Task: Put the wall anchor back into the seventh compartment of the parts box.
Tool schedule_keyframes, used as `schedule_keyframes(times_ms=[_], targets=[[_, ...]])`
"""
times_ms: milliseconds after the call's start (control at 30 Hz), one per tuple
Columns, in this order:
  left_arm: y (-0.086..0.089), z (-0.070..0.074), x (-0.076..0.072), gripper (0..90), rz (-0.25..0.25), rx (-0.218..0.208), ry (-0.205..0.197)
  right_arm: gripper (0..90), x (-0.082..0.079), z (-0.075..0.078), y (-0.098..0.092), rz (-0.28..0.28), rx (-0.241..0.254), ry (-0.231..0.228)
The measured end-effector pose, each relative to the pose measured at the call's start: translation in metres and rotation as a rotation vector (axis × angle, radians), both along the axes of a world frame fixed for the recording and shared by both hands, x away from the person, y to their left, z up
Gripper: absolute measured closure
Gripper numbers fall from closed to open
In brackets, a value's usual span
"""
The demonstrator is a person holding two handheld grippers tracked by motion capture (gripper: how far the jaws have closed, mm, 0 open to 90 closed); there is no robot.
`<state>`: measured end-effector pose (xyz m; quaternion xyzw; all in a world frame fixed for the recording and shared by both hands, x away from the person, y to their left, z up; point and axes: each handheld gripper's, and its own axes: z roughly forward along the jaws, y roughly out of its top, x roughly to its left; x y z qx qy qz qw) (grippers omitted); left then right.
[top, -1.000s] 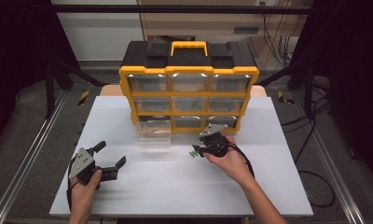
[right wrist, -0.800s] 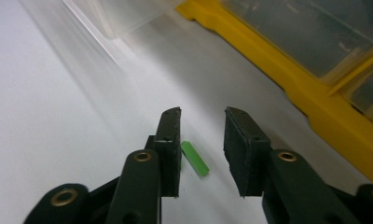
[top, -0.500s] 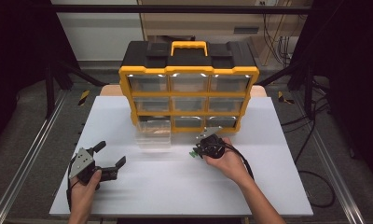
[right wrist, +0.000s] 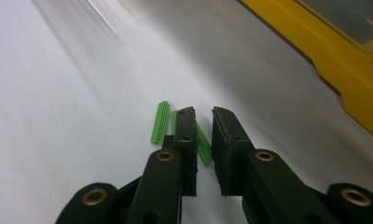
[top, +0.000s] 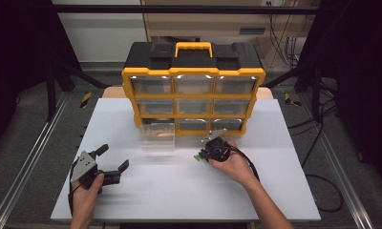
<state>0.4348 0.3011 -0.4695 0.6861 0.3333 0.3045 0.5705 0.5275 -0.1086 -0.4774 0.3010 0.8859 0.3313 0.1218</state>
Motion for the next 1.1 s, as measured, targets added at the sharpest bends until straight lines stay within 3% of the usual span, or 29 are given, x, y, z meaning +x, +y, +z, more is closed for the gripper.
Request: schedule_keyframes(times_ms=[133,267,600,633,1100], targets=[[0.0,0.0,0.0,0.9,0.001,0.0,0.001,84.7,0.0,0.0,-0.001,0.002,0.002,0.008],[0.0,0.0,0.0,0.9,0.002,0.0,0.001,84.9,0.0,0.004,-0.002,-0.009,0.034,-0.006],[0.0,0.0,0.001,0.9,0.003,0.006,0.0,84.8,-0.019,0.041,0.0,-0.032,0.216,-0.12],[0.0,0.0,0.001,0.9,0.003,0.007,0.0,84.9,-0.022,0.048,0.002,-0.036,0.256,-0.135],[0.0,0.0,0.001,1.0,0.003,0.002,-0.001,84.8,-0.02,0.076,0.032,-0.013,0.324,-0.183]])
